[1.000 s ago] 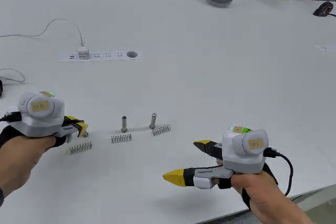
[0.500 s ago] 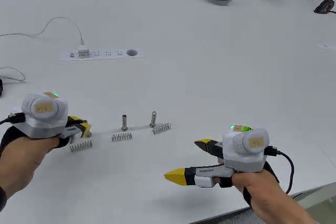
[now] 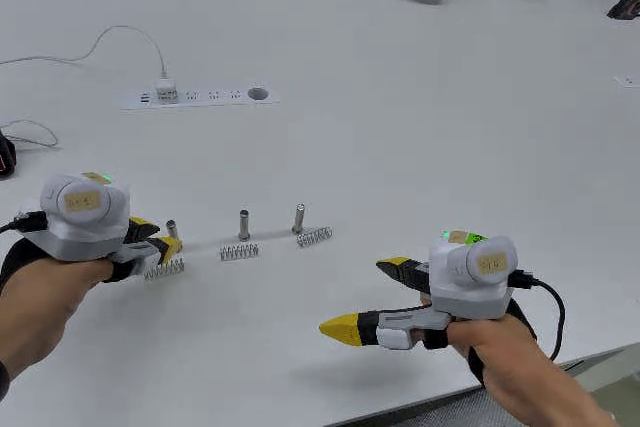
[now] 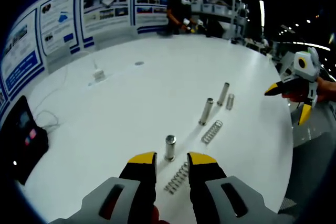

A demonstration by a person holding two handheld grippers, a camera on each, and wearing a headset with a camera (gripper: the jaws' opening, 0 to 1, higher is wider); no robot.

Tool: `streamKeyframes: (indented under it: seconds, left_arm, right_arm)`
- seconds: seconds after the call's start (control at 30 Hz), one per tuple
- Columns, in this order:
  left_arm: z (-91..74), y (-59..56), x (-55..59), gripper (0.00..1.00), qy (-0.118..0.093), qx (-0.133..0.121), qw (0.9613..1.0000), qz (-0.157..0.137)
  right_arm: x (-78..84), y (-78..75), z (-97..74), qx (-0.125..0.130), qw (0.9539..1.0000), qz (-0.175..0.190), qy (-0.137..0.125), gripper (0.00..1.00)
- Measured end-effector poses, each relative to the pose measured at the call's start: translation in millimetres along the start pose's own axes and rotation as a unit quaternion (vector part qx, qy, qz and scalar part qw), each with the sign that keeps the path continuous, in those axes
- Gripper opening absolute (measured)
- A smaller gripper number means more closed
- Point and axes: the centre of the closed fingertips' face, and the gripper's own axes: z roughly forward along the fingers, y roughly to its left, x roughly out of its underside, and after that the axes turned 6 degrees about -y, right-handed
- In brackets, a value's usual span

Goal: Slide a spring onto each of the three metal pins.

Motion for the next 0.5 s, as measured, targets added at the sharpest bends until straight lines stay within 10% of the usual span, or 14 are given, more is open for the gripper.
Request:
streamKeyframes:
  seconds: [0.5]
  left_arm:
    - [-27.9, 1.4, 21.5, 0.34, 0.002, -0.004, 0.9999, -0.014]
  right_arm:
    - [3.0, 6.4, 5.1, -0.005, 1.0, 0.001, 0.001, 0.87]
